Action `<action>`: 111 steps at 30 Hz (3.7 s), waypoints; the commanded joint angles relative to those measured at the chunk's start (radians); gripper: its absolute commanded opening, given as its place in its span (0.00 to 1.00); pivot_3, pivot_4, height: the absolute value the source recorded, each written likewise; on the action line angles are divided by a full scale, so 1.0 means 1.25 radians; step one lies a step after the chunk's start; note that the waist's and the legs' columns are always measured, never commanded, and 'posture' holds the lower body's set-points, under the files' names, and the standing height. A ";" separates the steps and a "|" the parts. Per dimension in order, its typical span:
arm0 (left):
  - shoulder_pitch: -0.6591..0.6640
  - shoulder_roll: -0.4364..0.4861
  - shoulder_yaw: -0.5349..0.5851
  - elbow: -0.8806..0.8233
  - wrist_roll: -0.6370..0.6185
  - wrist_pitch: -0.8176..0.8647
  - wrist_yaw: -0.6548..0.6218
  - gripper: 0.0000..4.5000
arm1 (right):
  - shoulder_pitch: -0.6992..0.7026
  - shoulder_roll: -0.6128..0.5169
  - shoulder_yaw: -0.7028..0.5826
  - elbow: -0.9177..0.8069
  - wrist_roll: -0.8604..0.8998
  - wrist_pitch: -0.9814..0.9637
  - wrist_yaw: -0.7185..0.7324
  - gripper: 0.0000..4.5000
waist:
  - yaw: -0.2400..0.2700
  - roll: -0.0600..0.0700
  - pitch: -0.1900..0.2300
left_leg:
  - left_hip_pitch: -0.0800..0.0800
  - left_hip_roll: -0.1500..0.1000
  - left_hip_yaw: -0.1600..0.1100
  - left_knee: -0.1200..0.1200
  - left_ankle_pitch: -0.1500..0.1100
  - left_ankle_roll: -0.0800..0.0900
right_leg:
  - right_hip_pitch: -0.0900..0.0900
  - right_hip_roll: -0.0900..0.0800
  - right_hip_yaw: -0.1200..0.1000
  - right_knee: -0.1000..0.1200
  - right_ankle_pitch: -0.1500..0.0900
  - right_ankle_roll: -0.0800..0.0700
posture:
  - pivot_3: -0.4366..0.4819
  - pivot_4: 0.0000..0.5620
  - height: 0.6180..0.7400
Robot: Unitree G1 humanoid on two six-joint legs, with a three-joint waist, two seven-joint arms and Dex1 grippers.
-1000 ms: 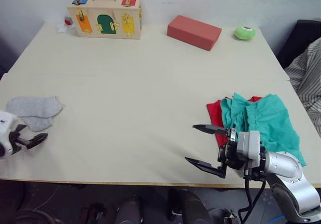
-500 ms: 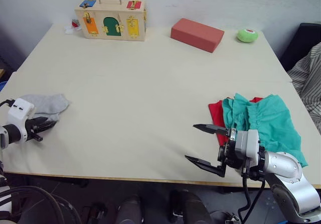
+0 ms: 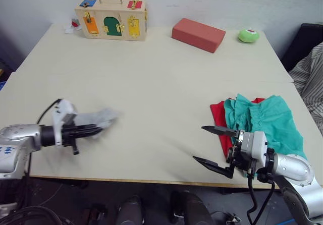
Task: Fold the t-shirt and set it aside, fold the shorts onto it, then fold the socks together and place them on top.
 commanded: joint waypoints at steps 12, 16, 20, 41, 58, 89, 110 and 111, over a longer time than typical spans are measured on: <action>-0.089 -0.221 -0.288 -0.016 0.094 -0.032 0.089 0.01 | -0.009 -0.018 -0.037 -0.070 0.062 0.104 -0.049 1.00 | -0.006 0.000 0.000 | -0.001 0.000 0.000 0.000 0.001 -0.001 | 0.000 0.002 0.001 0.000 0.000 0.000 | 0.48 0.27 1.00; -0.108 -0.233 -0.303 -0.008 0.109 -0.082 0.068 0.16 | 0.017 -0.036 -0.054 -0.073 0.071 0.125 -0.047 1.00 | -0.008 0.000 0.000 | -0.001 0.000 0.000 0.000 0.000 -0.001 | -0.001 0.002 0.001 -0.001 0.000 0.000 | 0.48 0.27 1.00; -0.114 -0.265 -0.266 -0.029 0.058 -0.082 0.062 0.43 | 0.033 -0.053 -0.056 -0.086 0.083 0.176 -0.063 1.00 | -0.008 0.000 0.000 | -0.001 0.000 0.000 0.000 0.000 -0.001 | 0.000 0.002 0.001 -0.001 0.000 0.000 | 0.48 0.27 1.00; -0.233 -0.004 -0.100 0.503 0.163 -0.393 -0.200 0.78 | -0.220 0.088 0.345 0.089 -0.145 0.293 -0.186 1.00 | -0.011 0.000 0.000 | -0.003 0.001 0.004 0.000 0.000 0.000 | -0.004 0.003 0.001 -0.002 -0.001 -0.001 | 0.48 0.27 1.00; -0.335 -0.080 -0.170 0.601 0.245 -0.384 -0.219 0.35 | -0.276 0.141 0.422 0.193 -0.314 0.130 -0.141 0.91 | -0.015 -0.001 0.000 | -0.003 0.002 0.009 0.002 0.000 -0.001 | -0.008 0.004 0.006 0.002 0.000 0.001 | 0.48 0.27 1.00; 0.034 -0.107 -0.053 0.154 0.151 -0.298 -0.087 0.00 | -0.369 0.106 0.306 0.402 -0.300 0.119 -0.042 0.01 | -0.019 -0.001 -0.001 | -0.002 0.001 0.009 0.003 0.000 0.000 | -0.008 0.001 0.008 0.005 0.000 0.000 | 0.48 0.27 1.00; 0.067 -0.049 0.119 -0.097 -0.201 0.461 0.174 0.89 | -0.508 -0.048 0.168 0.327 0.066 0.590 0.127 1.00 | -0.032 0.000 0.001 | 0.000 0.001 0.007 0.000 0.000 0.000 | -0.008 0.000 0.008 0.005 0.000 0.000 | 0.48 0.27 1.00; 0.061 -0.075 0.119 -0.117 -0.209 0.489 0.207 0.89 | -0.544 -0.039 0.187 0.347 0.061 0.631 0.117 1.00 | -0.033 0.000 0.001 | -0.001 0.001 0.007 0.000 0.000 0.000 | -0.008 0.000 0.008 0.006 0.000 0.000 | 0.48 0.27 1.00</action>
